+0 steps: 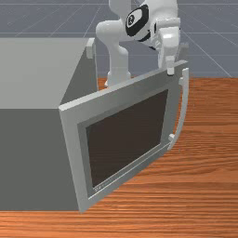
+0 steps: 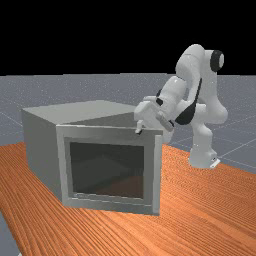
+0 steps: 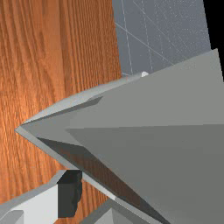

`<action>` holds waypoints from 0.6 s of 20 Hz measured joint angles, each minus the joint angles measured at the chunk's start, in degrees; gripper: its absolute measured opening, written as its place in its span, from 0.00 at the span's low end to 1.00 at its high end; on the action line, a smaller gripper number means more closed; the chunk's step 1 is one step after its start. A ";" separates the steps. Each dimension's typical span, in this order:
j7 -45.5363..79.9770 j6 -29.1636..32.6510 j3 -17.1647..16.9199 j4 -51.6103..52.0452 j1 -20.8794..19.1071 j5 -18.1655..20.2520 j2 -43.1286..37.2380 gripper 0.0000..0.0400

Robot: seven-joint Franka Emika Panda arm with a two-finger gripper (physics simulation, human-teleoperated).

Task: Close the microwave

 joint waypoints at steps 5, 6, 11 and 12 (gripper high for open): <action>0.22 -2.02 7.74 -24.22 -8.98 0.75 -26.69 1.00; 1.62 -4.42 8.76 -29.41 -8.46 1.64 -33.58 1.00; 33.94 -31.58 35.39 -4.17 -13.08 -11.14 -17.35 1.00; 33.05 -34.45 33.19 8.15 -11.34 -15.28 -6.50 1.00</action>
